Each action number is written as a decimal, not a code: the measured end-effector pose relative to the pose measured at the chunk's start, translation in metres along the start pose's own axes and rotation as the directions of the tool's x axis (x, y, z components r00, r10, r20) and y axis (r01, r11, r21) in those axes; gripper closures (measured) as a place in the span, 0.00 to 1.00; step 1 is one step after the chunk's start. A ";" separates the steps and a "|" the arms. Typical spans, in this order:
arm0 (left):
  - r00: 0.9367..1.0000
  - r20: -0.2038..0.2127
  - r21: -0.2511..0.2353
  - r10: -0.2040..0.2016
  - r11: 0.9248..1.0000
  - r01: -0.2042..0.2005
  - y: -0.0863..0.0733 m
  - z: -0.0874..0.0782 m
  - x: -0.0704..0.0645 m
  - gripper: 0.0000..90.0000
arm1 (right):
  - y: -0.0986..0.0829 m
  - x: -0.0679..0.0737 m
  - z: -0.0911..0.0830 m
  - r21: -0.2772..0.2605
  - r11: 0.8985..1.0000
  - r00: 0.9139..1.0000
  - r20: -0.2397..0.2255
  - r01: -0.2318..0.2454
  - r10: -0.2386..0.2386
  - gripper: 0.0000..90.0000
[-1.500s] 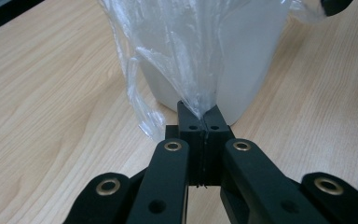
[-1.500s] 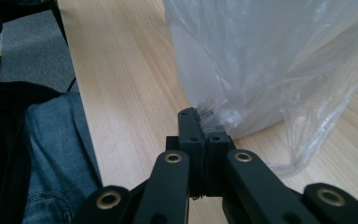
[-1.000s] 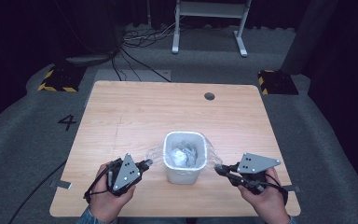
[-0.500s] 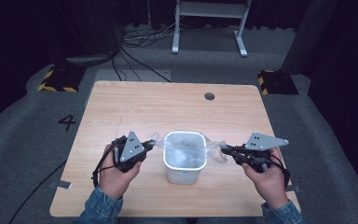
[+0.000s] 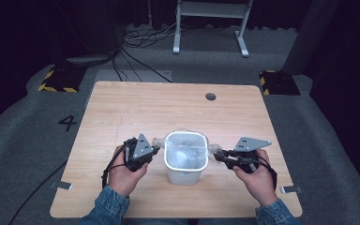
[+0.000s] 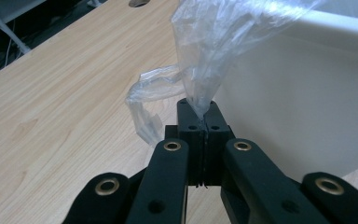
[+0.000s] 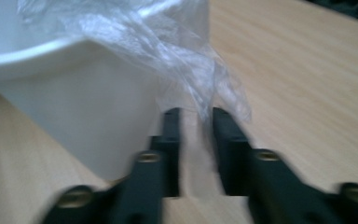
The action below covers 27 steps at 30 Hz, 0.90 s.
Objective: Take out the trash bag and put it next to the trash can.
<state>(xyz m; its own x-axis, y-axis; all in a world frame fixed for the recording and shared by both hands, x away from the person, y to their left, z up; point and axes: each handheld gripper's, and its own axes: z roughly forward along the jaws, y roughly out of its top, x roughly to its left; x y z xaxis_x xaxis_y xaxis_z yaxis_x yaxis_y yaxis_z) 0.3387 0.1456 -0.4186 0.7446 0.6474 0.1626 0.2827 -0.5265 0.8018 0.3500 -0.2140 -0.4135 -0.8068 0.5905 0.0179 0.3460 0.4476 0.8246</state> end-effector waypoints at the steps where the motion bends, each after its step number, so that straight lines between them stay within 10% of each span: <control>1: 1.000 0.001 -0.004 -0.009 1.000 0.009 -0.001 -0.001 -0.001 0.99 | 0.000 0.001 -0.003 -0.013 1.000 1.000 0.031 0.005 -0.005 0.64; 7: 1.000 -0.002 -0.021 -0.011 1.000 0.011 -0.004 -0.006 -0.004 0.99 | -0.005 0.011 -0.034 -0.067 0.998 0.980 0.198 0.011 0.003 0.36; 13: 1.000 0.005 -0.028 -0.003 1.000 0.004 -0.003 -0.010 -0.008 0.98 | -0.010 0.031 -0.058 -0.066 0.997 0.972 0.234 0.034 -0.018 0.41; 21: 1.000 -0.002 -0.035 -0.003 0.999 0.003 -0.003 -0.015 -0.009 0.98 | -0.009 0.069 -0.061 -0.007 1.000 0.996 0.093 0.003 -0.003 0.68; 27: 1.000 -0.004 -0.041 -0.004 0.999 0.004 -0.004 -0.018 -0.010 0.98 | -0.016 0.067 -0.032 0.022 1.000 0.996 0.089 -0.017 0.015 0.69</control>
<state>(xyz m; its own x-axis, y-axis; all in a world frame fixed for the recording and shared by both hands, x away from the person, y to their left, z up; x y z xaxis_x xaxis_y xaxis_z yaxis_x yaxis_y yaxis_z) 0.3192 0.1513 -0.4130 0.7414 0.6513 0.1616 0.2603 -0.5011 0.8253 0.2758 -0.2028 -0.4074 -0.7556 0.6548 -0.0202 0.3702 0.4523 0.8114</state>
